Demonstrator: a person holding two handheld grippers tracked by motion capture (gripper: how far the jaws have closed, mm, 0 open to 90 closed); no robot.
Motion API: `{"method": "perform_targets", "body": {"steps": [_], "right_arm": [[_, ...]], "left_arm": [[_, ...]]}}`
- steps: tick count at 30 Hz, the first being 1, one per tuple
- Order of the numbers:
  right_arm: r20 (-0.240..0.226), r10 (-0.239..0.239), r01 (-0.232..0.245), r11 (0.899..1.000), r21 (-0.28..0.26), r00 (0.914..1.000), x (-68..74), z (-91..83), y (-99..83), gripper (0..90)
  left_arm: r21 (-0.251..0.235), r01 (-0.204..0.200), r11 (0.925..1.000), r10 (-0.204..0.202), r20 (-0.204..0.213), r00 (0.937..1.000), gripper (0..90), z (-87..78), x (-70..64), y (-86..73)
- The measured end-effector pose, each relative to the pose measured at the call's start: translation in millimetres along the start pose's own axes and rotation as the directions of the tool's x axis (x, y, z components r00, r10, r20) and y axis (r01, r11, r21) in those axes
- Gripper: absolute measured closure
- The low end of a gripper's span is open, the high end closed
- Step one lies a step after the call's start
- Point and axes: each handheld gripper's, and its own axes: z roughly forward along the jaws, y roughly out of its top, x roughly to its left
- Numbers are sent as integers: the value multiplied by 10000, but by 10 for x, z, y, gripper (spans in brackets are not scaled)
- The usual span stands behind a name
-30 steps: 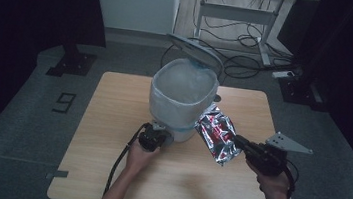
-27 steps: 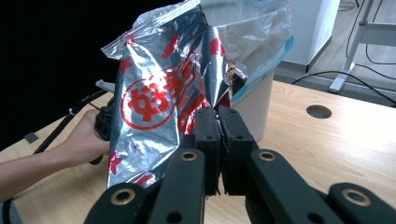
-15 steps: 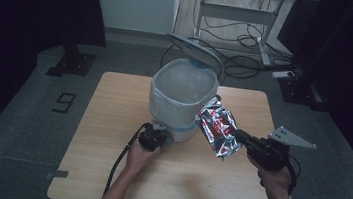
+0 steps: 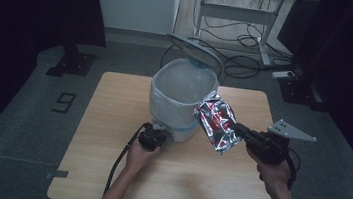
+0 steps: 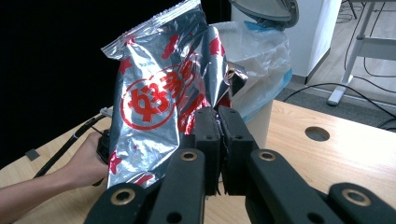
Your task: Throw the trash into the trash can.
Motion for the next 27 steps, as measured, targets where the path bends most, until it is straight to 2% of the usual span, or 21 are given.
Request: {"method": "perform_targets", "body": {"steps": [27], "right_arm": [[207, -169, 173, 9997, -187, 9996, 19, 127, 278, 867]], "left_arm": [[-9, 1, 10000, -1, 22, 10000, 900, 0, 5, -1]]}}
